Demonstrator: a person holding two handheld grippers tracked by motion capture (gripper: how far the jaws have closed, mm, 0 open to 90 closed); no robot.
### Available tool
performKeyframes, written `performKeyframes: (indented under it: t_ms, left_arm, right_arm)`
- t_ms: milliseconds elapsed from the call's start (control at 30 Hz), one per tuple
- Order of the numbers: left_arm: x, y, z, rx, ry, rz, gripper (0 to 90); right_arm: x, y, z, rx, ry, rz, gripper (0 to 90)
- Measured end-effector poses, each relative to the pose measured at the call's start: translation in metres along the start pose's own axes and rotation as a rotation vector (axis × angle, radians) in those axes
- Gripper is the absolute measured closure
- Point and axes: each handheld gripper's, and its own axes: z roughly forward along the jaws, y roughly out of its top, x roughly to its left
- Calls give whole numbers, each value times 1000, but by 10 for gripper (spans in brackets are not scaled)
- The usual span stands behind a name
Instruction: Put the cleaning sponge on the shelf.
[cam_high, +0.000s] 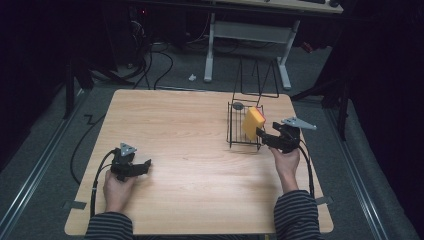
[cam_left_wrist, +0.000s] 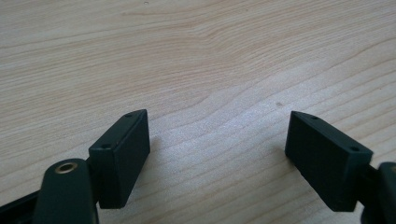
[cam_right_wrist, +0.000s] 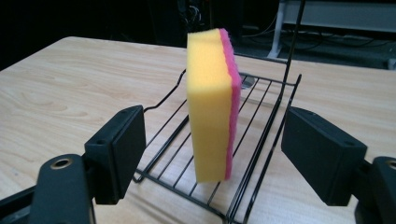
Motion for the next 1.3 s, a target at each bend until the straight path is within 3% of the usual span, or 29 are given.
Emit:
performKeyframes:
  t_ms: [167, 200, 300, 467, 1033, 1300]
  left_arm:
    - [0, 0, 0, 0, 0, 0, 225]
    - [0, 0, 0, 0, 0, 0, 225]
    - [0, 0, 0, 0, 0, 0, 225]
    - [0, 0, 0, 0, 0, 0, 225]
    - [0, 0, 0, 0, 0, 0, 225]
    - [0, 0, 0, 2, -2, 0, 225]
  right_arm:
    - [-2, -1, -12, -35, -3, -6, 253]
    - [-4, -3, -19, -57, 8, 19, 257]
    - [-6, -5, -27, -49, -2, 16, 258]
    - [-6, -8, -42, -92, 9, 34, 275]
    - [-3, -20, -90, -119, 2, 16, 295]
    - [4, -28, -98, -126, 17, 8, 302]
